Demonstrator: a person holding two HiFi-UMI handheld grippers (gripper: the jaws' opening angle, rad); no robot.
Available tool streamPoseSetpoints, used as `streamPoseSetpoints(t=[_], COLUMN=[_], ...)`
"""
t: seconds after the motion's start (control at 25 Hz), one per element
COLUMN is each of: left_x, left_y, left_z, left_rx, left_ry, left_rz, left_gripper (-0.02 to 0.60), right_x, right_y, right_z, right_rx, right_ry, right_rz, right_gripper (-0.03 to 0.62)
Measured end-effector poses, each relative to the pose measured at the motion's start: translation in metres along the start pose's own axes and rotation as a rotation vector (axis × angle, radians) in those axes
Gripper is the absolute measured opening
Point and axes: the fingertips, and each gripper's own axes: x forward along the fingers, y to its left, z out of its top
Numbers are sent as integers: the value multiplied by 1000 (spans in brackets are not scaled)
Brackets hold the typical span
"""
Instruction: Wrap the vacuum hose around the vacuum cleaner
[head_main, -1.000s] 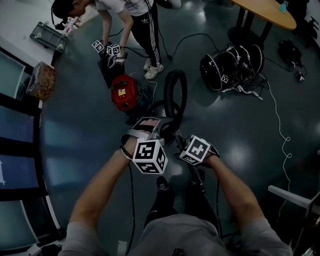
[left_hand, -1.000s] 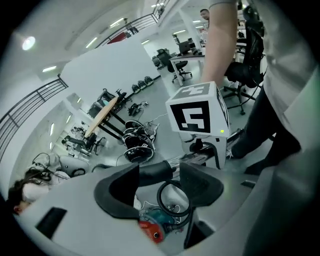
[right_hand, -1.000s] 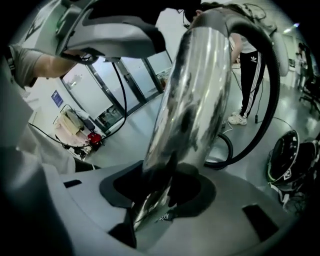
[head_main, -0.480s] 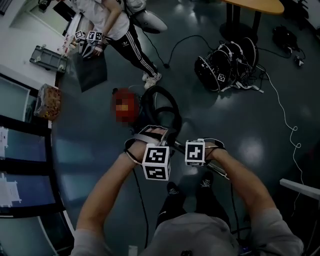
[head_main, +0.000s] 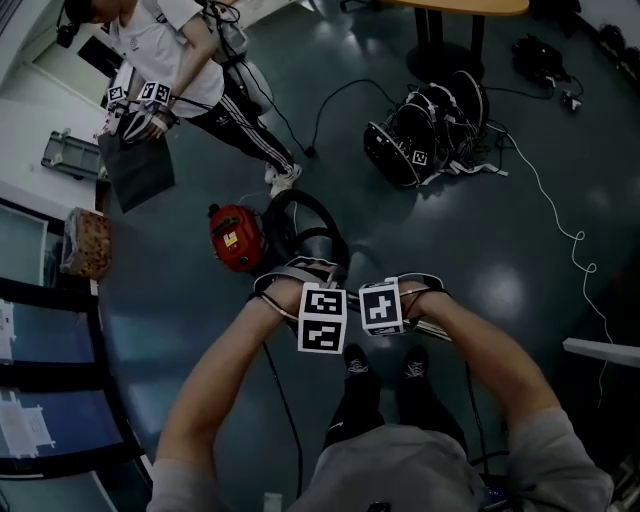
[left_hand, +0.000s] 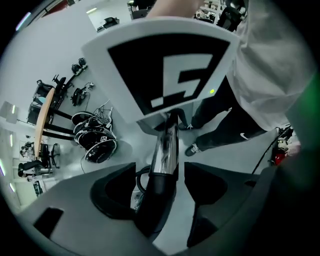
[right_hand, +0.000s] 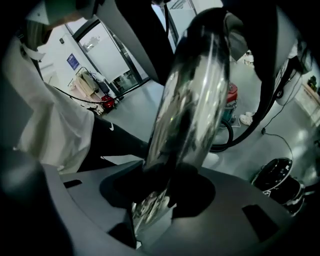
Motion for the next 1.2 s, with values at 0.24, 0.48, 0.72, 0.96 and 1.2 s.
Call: streamPoseSetpoints(t=[0.24, 0.48, 0.72, 0.96, 1.2], left_x=[30, 73, 116, 160, 211], left_y=[-14, -31, -28, -33, -32], left_z=[-28, -48, -78, -80, -75], left_rx=[5, -67, -142, -244, -280], left_ry=[-57, -173, -257, -344, -344], left_rz=[-117, -140, -71, -43, 1], left_gripper=[305, 216, 173, 170, 171], right_x=[-7, 10, 38, 67, 108], right_y=[-18, -42, -75, -94, -115], right_z=[3, 12, 29, 22, -2], right_rx=[91, 106, 90, 46, 4], right_ry=[6, 40, 35, 98, 118], right_rz=[-33, -130, -173, -175, -186], right_gripper=[161, 140, 135, 130, 130])
